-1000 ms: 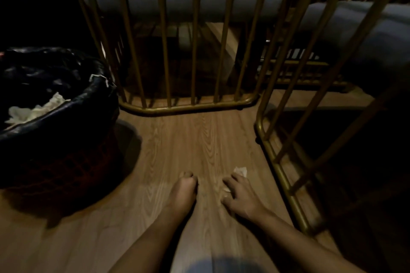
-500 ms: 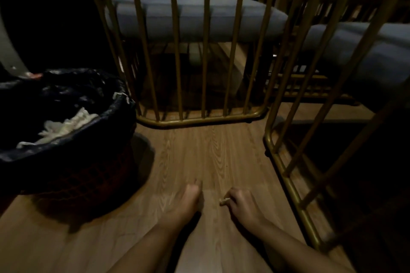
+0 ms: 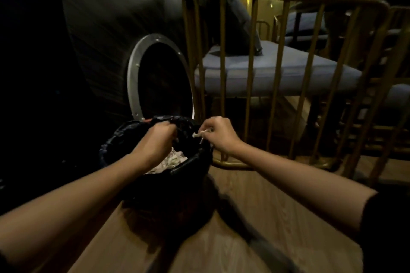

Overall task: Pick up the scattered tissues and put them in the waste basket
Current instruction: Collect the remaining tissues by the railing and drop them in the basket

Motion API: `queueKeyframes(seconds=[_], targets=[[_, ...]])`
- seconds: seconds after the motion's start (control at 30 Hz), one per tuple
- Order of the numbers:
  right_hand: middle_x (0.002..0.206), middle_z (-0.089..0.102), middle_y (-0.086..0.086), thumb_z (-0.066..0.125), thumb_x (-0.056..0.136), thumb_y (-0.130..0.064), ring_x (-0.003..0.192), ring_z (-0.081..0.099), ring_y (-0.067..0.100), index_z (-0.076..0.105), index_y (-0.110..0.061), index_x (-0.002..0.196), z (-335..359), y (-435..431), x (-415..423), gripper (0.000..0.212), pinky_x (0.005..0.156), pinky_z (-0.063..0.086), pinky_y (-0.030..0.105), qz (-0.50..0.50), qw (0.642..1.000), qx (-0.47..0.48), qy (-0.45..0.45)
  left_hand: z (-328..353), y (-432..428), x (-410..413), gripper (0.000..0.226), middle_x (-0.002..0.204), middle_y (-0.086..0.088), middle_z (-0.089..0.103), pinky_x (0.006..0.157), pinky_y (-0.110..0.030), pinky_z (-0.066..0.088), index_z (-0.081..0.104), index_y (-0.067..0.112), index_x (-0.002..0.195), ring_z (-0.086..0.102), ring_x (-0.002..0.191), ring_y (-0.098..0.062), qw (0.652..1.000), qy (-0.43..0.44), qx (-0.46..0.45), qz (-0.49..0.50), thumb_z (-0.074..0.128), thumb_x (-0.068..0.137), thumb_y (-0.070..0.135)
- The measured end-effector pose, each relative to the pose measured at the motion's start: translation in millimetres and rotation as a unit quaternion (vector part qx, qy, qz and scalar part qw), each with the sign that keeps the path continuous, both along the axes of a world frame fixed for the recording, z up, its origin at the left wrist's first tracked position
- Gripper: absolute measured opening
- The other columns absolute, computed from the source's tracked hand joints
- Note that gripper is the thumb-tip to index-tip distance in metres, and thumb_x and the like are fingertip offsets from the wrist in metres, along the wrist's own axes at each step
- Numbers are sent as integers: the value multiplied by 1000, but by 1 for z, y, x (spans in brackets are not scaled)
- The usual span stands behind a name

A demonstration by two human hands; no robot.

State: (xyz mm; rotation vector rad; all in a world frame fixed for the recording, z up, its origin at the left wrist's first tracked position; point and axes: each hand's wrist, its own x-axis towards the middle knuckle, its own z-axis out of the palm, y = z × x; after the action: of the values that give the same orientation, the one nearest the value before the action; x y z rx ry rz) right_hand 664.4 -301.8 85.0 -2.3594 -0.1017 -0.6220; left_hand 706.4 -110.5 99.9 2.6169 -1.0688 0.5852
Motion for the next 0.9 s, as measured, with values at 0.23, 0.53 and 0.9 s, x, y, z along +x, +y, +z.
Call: queueKeyframes(seconds=[0.23,0.53,0.9], targets=[[107,61,11,71,79,-16,97,57,22,65,-10,105,20,40,32,27,77,48,30,142,951,-259,95,-38,31,-35,30,101,-3,61,73,-35,48,56,20,103,60,88,-21,996,71,57,-14,37,95,42],[90,59,4,72,79,-15,80,56,17,54,-15,82,17,5,31,18,56,45,23,-49,966,-74,244,-69,40,-54,38,83,4,66,54,-26,49,52,16,114,60,65,-12,977,-159,130,-51,40,78,17],[72,64,7,62,85,-7,63,61,13,65,0,84,11,38,31,7,51,48,19,-7,981,44,189,-76,42,-56,53,93,-1,67,62,-30,56,44,10,129,62,74,-16,967,-206,149,-36,44,76,12]])
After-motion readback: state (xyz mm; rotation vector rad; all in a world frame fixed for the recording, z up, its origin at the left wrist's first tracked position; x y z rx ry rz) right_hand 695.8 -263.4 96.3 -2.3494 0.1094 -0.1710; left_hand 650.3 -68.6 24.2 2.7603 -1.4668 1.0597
